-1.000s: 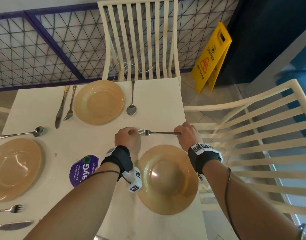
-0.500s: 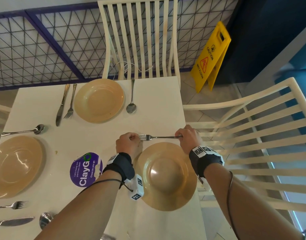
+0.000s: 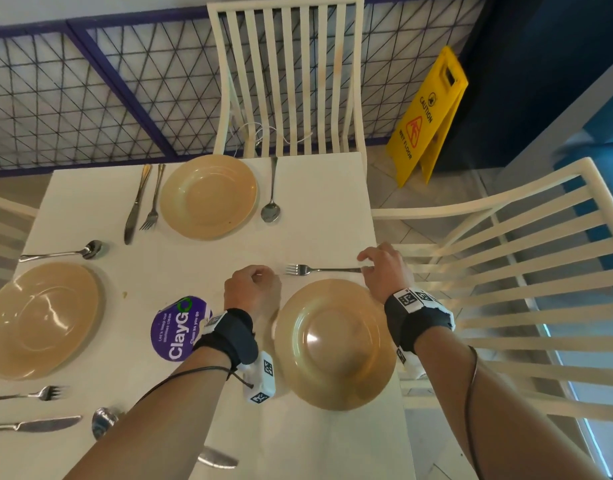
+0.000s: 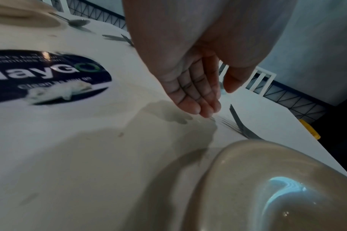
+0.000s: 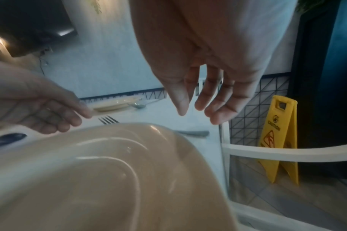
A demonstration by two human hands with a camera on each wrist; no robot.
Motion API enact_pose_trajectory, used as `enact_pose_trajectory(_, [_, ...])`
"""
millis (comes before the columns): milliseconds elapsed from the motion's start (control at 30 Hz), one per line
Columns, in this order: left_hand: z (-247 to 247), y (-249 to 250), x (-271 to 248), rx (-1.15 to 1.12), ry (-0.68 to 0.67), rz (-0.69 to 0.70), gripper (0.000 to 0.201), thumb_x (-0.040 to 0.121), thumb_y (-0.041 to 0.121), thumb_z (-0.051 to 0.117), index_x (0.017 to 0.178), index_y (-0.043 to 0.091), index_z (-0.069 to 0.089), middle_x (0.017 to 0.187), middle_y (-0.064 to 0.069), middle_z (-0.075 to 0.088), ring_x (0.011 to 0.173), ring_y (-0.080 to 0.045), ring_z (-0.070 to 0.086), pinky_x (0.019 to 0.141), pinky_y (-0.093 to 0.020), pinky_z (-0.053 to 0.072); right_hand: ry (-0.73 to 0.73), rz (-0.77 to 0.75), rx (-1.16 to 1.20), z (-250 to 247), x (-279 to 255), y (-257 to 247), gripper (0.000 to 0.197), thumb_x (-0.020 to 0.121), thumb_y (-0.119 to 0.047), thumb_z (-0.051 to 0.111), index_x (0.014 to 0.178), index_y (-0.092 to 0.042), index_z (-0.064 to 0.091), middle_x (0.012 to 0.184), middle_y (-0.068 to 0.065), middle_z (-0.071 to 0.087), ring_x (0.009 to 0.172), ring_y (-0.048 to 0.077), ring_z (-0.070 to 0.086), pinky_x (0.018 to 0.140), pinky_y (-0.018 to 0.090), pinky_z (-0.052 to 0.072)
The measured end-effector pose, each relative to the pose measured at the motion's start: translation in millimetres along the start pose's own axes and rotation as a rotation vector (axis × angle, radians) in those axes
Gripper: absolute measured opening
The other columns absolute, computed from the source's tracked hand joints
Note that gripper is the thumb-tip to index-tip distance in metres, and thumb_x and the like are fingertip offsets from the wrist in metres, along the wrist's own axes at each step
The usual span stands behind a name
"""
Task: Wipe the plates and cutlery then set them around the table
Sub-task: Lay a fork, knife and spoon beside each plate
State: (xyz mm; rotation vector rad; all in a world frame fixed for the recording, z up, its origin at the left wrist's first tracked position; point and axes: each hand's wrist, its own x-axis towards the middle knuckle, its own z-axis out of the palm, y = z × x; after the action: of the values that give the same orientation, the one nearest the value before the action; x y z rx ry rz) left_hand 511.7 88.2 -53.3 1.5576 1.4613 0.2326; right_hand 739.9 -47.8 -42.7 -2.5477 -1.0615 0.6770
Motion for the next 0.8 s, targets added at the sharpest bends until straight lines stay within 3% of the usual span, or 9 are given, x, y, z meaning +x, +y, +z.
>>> enact_pose_trajectory(100, [-25,-20,-17,0.015,-0.003,0.073,0.017,0.092,0.026,0.061,0.082,0.034,0.073,0.084,0.003,0.077,0.086,-0.022,0.072,0.088,-0.035,0.056,0.057,-0.075,0.099,0,-20,-18,0.022,0.092,-0.015,0.061,0.110,-0.023,0.070,0.116,0.002,0.059,0.107,0.025,0.060,0.084,0.042,0.055])
enact_pose_trajectory(167, [-46,-35,-34,0.020,0.013,0.111,0.016,0.094,0.024,0.062,0.088,0.035,0.071,0.090,0.004,0.077,0.085,-0.015,0.072,0.087,-0.033,0.057,0.060,-0.126,0.166,6,-39,-35,0.021,0.091,-0.016,0.062,0.108,-0.023,0.071,0.112,0.001,0.060,0.102,0.024,0.060,0.085,0.038,0.053])
enact_pose_trajectory(267, [-84,-58,-60,0.080,0.065,0.181,0.013,0.097,0.016,0.062,0.100,0.022,0.073,0.090,0.008,0.073,0.082,0.000,0.068,0.086,-0.023,0.054,0.026,-0.172,0.231,18,-76,-67,0.018,0.091,-0.020,0.064,0.107,-0.024,0.072,0.107,-0.003,0.061,0.092,0.019,0.060,0.083,0.032,0.050])
enact_pose_trajectory(333, [-112,-79,-78,0.115,0.109,0.189,0.013,0.096,0.014,0.063,0.102,0.018,0.074,0.090,0.005,0.073,0.081,-0.004,0.069,0.084,-0.020,0.053,-0.015,-0.197,0.268,33,-104,-88,0.016,0.090,-0.019,0.065,0.104,-0.023,0.073,0.103,-0.005,0.062,0.085,0.015,0.061,0.079,0.028,0.048])
enact_pose_trajectory(433, [-155,-115,-102,0.194,0.176,0.152,0.017,0.095,0.013,0.064,0.109,0.016,0.074,0.103,-0.002,0.073,0.086,-0.018,0.069,0.086,-0.033,0.057,-0.099,-0.254,0.295,65,-147,-119,0.015,0.089,-0.018,0.066,0.101,-0.023,0.073,0.097,-0.007,0.061,0.081,0.014,0.060,0.080,0.028,0.049])
enact_pose_trajectory(500, [-178,-139,-116,0.259,0.164,0.130,0.021,0.093,0.014,0.066,0.112,0.018,0.074,0.107,0.000,0.072,0.086,-0.019,0.067,0.088,-0.037,0.056,-0.179,-0.260,0.273,90,-174,-137,0.016,0.090,-0.021,0.065,0.102,-0.026,0.072,0.097,-0.009,0.060,0.085,0.013,0.062,0.082,0.029,0.051])
enact_pose_trajectory(600, [-196,-167,-134,0.354,0.051,0.120,0.024,0.092,0.012,0.068,0.114,0.021,0.072,0.110,0.000,0.068,0.088,-0.017,0.063,0.085,-0.030,0.051,-0.290,-0.267,0.170,126,-212,-156,0.017,0.091,-0.030,0.061,0.106,-0.030,0.069,0.105,-0.009,0.061,0.098,0.012,0.060,0.086,0.029,0.050])
enact_pose_trajectory(700, [-203,-190,-146,0.462,-0.014,0.120,0.026,0.091,0.013,0.066,0.114,0.025,0.072,0.112,0.001,0.065,0.101,-0.020,0.062,0.088,-0.029,0.047,-0.394,-0.278,0.033,162,-243,-173,0.026,0.092,-0.041,0.058,0.115,-0.030,0.065,0.115,-0.008,0.058,0.112,0.014,0.053,0.092,0.031,0.048])
enact_pose_trajectory(800, [-205,-203,-154,0.456,-0.066,0.117,0.029,0.090,0.012,0.063,0.113,0.028,0.071,0.114,0.005,0.060,0.106,-0.017,0.060,0.090,-0.027,0.047,-0.404,-0.276,-0.082,193,-259,-188,0.032,0.095,-0.044,0.055,0.122,-0.029,0.061,0.123,-0.005,0.056,0.118,0.020,0.050,0.095,0.036,0.045])
